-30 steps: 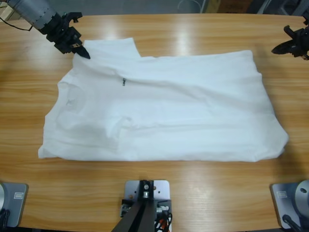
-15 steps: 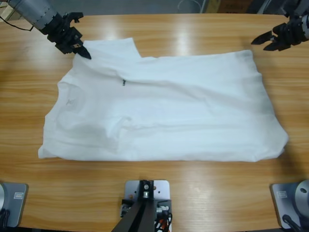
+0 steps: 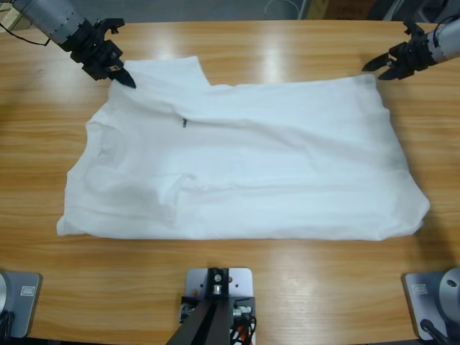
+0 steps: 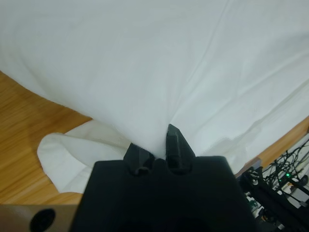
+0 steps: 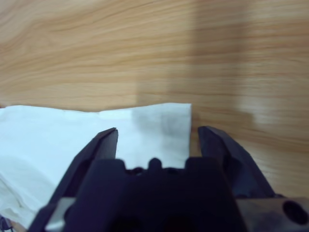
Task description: Fold clothes
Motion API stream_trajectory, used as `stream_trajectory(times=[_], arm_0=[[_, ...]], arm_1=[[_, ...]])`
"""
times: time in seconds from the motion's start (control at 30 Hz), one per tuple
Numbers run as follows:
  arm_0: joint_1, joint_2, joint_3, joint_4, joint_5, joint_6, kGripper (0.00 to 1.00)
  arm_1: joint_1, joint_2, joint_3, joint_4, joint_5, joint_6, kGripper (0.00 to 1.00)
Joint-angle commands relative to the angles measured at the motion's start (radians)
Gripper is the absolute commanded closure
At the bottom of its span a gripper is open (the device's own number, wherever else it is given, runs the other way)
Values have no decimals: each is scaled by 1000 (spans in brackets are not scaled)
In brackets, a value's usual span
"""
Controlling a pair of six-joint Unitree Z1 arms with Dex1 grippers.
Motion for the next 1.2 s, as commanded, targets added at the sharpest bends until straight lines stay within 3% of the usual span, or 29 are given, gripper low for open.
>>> stream_trajectory(times=[0.03,0.23,0.43,0.47,0.5,0.9,1.2], arm_0=[[-10,37,22,-13,-24,14,1000],[-9,38,21,-14,-24,14,1000],[-8,39,21,-14,-24,14,1000],[-8,40,21,-14,-24,14,1000],[-8,39,21,-14,-24,14,1000],[-10,37,21,-14,-24,14,1000],[-8,20,18,-13,-24,15,1000]], arm_1=[[12,77,-11,8,30,-14,324],[27,95,-13,13,42,-14,344],[30,101,-11,22,45,-14,771],[30,101,-10,25,46,-14,930],[30,101,-9,28,48,-14,998],[30,91,-6,51,43,-14,1000],[27,-2,-53,138,22,-21,1000]])
